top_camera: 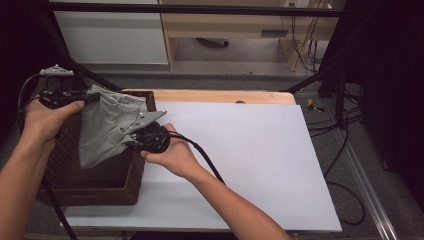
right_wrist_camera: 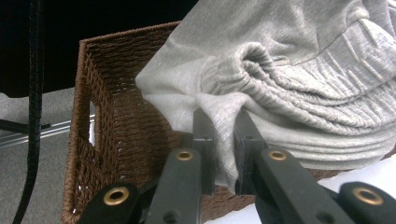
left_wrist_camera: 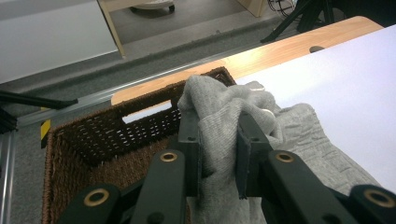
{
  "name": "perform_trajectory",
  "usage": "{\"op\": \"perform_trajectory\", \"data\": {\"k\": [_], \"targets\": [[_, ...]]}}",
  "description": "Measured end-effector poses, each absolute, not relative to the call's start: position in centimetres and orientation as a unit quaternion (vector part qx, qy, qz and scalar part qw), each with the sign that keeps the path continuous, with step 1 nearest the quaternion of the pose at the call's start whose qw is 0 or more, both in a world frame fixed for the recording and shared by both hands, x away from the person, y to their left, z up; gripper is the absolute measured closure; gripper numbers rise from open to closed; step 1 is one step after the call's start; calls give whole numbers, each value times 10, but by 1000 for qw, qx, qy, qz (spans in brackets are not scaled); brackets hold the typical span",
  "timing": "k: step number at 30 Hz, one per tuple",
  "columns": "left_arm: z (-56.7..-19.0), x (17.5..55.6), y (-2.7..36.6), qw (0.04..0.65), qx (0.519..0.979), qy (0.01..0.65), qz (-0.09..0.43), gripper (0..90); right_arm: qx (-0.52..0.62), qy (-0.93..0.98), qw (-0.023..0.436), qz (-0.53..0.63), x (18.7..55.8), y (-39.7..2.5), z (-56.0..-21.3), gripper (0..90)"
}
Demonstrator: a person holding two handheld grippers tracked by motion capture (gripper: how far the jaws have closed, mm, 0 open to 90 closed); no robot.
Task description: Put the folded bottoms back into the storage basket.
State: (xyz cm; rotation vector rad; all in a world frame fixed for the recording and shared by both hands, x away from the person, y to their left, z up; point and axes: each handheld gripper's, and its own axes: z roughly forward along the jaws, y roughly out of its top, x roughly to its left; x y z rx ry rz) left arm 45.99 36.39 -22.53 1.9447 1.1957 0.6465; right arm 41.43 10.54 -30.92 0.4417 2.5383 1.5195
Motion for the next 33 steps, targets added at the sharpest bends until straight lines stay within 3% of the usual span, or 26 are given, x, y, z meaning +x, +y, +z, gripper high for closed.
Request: {"op": "perform_trajectory", "data": {"k": [33], "targets": [[-228, 456, 377, 376, 755, 474, 252, 756, 150, 845, 69, 508, 412, 117, -318, 830]]}}
